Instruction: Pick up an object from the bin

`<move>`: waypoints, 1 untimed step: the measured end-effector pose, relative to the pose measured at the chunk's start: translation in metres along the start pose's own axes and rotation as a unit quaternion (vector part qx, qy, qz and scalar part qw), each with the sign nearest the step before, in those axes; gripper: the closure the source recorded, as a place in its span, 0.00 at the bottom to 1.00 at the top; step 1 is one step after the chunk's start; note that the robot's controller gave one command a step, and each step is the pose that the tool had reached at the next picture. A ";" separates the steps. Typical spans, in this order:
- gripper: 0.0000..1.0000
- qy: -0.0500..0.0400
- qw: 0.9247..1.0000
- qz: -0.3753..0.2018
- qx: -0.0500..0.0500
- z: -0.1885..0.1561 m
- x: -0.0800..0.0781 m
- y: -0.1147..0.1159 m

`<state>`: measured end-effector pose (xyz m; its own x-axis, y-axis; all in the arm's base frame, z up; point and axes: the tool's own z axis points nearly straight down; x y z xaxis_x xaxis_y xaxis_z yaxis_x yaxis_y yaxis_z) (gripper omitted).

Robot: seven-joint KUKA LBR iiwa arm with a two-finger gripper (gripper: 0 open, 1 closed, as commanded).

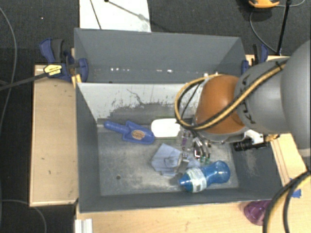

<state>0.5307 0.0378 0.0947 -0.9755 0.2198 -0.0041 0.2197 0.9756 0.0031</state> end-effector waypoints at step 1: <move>1.00 0.001 0.998 0.062 0.000 0.024 0.003 -0.001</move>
Offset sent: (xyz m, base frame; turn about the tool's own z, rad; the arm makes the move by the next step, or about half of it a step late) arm 0.0000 0.0000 0.0000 0.0000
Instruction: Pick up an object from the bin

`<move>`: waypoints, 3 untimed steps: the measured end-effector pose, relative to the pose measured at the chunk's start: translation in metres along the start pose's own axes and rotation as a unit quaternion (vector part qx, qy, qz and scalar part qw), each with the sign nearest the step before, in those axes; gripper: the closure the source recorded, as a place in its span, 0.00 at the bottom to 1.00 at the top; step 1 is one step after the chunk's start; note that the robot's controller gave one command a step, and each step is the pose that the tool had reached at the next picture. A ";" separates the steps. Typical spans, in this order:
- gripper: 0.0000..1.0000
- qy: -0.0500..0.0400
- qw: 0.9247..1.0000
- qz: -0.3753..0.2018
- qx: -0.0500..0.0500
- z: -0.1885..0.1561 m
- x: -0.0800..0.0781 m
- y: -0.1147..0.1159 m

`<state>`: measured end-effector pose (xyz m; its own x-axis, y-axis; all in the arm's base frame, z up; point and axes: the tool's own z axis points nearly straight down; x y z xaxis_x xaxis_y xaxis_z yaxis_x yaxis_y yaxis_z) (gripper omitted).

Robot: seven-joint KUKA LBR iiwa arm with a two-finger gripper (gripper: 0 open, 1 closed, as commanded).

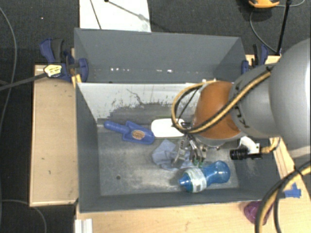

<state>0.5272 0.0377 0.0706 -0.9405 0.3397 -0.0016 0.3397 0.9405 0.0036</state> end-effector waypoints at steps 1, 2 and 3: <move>1.00 0.000 1.000 0.000 0.000 0.000 0.000 0.000; 1.00 0.001 1.000 0.000 0.001 -0.005 0.001 0.000; 1.00 0.002 1.000 -0.001 0.001 -0.026 0.002 -0.001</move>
Offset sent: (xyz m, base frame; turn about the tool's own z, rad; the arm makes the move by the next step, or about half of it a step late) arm 0.0000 0.0001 0.1270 0.0000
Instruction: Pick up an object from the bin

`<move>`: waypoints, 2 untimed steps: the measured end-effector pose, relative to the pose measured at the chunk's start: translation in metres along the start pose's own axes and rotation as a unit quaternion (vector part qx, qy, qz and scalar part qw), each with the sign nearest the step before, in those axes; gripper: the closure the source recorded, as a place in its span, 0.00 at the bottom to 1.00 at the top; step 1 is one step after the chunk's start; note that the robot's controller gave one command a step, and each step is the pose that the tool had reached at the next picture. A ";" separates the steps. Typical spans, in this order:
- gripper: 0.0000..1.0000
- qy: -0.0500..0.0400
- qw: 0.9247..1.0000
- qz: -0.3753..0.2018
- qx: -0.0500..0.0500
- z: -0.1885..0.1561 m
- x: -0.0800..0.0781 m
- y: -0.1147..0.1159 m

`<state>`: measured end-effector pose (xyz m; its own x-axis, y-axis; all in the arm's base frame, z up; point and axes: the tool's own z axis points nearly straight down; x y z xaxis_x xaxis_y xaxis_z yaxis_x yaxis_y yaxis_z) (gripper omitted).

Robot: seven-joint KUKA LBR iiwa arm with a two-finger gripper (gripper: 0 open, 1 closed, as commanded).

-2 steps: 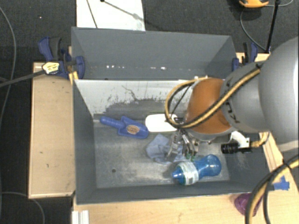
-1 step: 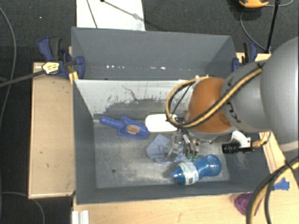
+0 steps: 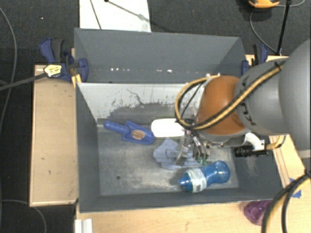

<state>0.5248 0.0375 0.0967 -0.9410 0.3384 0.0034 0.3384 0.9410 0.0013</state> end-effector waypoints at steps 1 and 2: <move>1.00 -0.001 1.000 -0.001 0.000 -0.018 -0.001 0.000; 1.00 0.000 1.000 -0.001 0.000 -0.040 0.000 0.000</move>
Offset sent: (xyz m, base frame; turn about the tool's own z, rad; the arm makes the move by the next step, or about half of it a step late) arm 0.0000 0.0001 0.0940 0.0000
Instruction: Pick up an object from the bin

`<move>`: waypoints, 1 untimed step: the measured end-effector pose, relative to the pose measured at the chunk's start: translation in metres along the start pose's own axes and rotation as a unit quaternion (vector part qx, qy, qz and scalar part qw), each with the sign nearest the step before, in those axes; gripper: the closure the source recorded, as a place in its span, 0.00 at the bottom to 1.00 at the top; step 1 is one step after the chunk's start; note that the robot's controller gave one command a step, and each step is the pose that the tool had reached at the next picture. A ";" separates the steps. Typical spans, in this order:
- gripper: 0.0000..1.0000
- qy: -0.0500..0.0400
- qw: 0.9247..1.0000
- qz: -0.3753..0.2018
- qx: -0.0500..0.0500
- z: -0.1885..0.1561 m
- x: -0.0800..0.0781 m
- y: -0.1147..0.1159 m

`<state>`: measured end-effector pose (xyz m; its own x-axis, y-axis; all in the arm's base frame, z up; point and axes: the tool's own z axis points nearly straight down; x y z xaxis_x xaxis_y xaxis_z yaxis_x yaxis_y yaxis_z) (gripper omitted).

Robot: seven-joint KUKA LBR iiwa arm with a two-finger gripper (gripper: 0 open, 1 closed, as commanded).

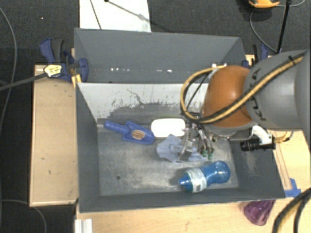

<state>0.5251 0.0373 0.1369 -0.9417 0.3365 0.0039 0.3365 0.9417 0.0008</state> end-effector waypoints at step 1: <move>1.00 -0.002 1.000 0.000 -0.001 -0.022 -0.001 0.000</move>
Offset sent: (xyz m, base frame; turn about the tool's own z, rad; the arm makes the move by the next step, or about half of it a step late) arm 0.0001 0.0000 0.0395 0.0000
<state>0.5261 0.0374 0.1585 -0.9417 0.3363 0.0003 0.3363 0.9417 0.0026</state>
